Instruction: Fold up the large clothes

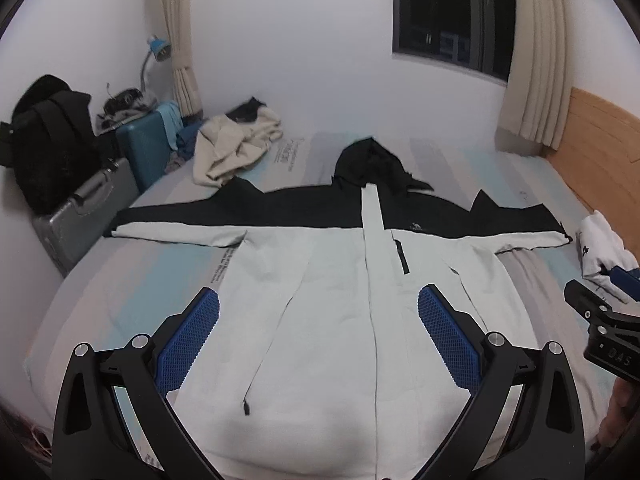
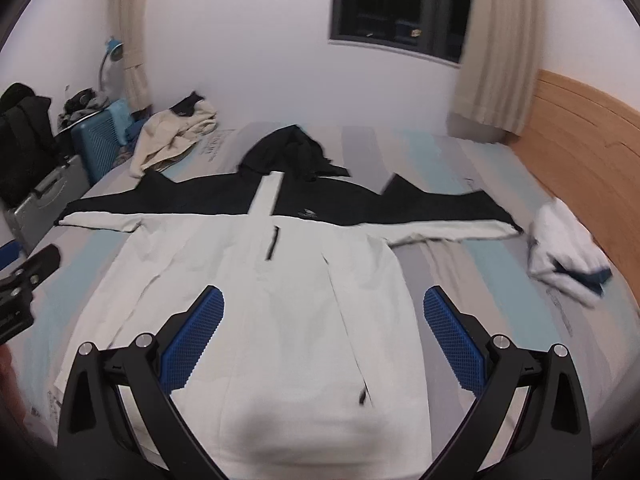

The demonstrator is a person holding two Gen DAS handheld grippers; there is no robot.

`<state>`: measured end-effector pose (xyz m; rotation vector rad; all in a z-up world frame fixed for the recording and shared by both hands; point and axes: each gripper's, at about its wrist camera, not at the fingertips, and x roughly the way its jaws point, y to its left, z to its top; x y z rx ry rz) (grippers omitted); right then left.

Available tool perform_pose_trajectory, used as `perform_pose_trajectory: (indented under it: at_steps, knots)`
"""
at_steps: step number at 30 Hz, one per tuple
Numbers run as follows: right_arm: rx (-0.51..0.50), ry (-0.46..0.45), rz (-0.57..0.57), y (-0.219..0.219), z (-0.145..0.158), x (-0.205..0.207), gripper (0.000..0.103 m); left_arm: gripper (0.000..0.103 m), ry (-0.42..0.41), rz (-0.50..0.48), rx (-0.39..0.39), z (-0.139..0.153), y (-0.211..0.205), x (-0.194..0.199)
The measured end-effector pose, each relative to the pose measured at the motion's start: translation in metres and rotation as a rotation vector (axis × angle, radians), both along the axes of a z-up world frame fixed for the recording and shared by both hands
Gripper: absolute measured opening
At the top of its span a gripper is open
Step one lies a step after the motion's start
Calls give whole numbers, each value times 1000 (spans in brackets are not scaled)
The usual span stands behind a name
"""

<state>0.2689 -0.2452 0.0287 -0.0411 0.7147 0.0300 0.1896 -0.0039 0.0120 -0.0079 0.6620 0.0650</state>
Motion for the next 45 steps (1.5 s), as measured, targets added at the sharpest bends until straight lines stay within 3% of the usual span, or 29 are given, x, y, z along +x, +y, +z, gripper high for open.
perform_pose_trajectory:
  at_steps: [7, 13, 19, 24, 29, 34, 42, 45]
  knots:
    - [53, 68, 85, -7, 39, 68, 96, 97, 101, -14, -26, 31, -1, 67]
    - [35, 120, 70, 1, 31, 132, 96, 97, 172, 4, -39, 23, 15, 136]
    - [22, 169, 58, 23, -5, 204, 96, 97, 195, -1, -40, 1, 43, 214]
    - [29, 140, 84, 35, -35, 250, 96, 97, 211, -18, -57, -24, 61, 271]
    - [97, 215, 105, 30, -65, 295, 96, 97, 222, -54, -34, -57, 59, 316]
    - [88, 231, 130, 24, -94, 337, 96, 97, 265, -66, -3, -92, 48, 354]
    - [82, 277, 109, -9, -140, 395, 96, 97, 314, -18, -25, -130, 35, 410]
    - [76, 324, 49, -55, -157, 422, 96, 97, 327, -10, -27, -141, 25, 427]
